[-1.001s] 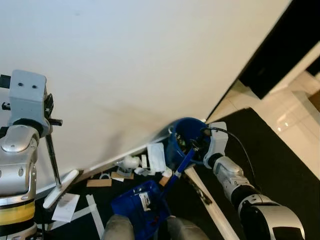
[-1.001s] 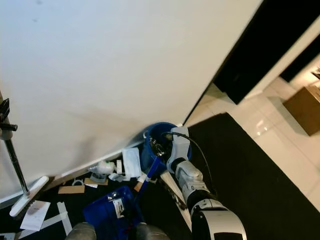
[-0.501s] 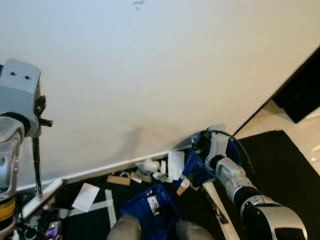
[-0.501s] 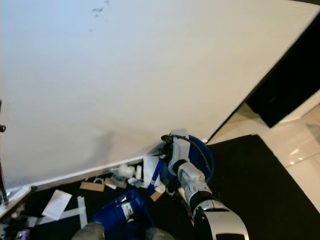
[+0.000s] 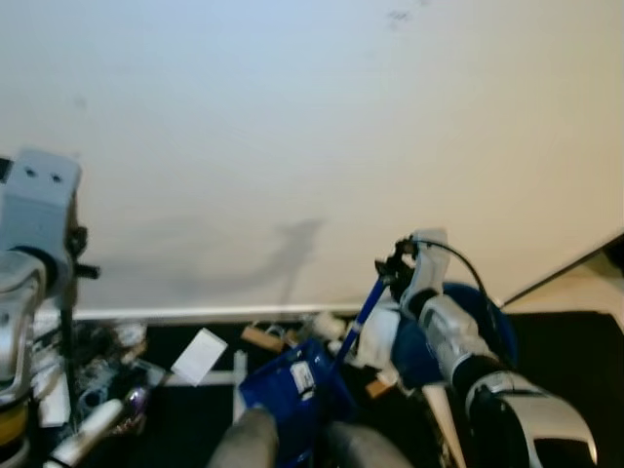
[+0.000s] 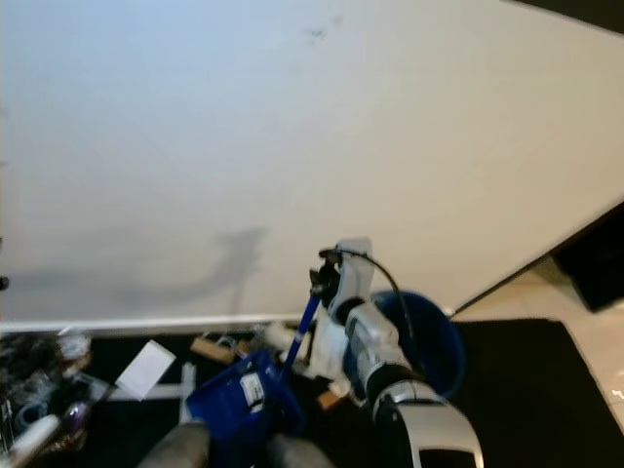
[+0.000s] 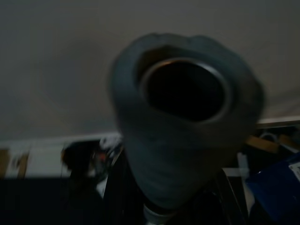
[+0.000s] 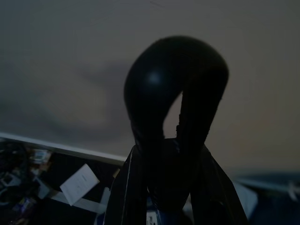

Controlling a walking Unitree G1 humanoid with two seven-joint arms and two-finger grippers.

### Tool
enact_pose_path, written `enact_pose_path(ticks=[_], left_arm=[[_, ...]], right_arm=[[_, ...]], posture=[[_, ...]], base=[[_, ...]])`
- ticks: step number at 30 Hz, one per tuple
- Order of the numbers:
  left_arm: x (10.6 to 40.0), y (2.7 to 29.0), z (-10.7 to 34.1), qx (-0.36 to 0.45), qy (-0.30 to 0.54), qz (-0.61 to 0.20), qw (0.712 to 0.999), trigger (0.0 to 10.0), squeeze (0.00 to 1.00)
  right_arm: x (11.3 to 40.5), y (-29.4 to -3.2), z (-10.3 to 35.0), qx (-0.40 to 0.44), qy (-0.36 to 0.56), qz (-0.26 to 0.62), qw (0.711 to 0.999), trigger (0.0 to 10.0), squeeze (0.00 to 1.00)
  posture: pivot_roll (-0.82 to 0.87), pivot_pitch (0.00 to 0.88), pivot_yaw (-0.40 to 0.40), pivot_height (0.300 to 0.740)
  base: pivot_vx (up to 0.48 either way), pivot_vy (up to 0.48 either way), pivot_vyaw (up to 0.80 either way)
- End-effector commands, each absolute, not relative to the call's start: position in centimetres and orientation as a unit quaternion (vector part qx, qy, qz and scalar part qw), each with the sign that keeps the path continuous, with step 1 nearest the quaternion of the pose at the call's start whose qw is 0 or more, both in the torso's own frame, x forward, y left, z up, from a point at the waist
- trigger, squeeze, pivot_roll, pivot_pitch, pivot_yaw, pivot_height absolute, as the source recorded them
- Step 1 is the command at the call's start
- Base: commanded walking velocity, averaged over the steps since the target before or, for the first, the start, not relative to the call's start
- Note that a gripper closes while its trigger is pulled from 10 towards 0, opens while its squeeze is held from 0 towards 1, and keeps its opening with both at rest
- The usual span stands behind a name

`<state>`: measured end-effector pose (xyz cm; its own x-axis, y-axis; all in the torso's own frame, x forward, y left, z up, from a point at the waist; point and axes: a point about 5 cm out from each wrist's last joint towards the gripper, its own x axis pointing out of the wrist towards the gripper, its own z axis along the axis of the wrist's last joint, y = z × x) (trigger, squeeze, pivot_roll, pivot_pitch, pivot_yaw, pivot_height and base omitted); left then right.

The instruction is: Sweep floor

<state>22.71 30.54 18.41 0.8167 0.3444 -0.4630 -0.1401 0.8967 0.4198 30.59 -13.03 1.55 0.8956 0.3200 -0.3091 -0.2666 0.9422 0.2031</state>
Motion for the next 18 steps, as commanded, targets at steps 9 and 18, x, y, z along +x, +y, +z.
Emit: enact_pose_path(ticks=[9,18], left_arm=[[23.1,30.5,16.2,0.205,0.232,0.156,0.938,10.0,0.00],[23.4,28.8,13.8,0.235,0.221,0.118,0.939,10.0,0.00]], right_arm=[[29.4,-14.7,0.1,0.121,0.196,0.086,0.969,10.0,0.00],[28.2,-15.7,-0.9,0.144,0.201,0.043,0.968,10.0,0.00]], posture=[[0.28,0.033,-0.196,0.740],[0.25,0.033,-0.176,0.740]], base=[[0.000,0.000,0.27],[0.000,0.042,0.00]])
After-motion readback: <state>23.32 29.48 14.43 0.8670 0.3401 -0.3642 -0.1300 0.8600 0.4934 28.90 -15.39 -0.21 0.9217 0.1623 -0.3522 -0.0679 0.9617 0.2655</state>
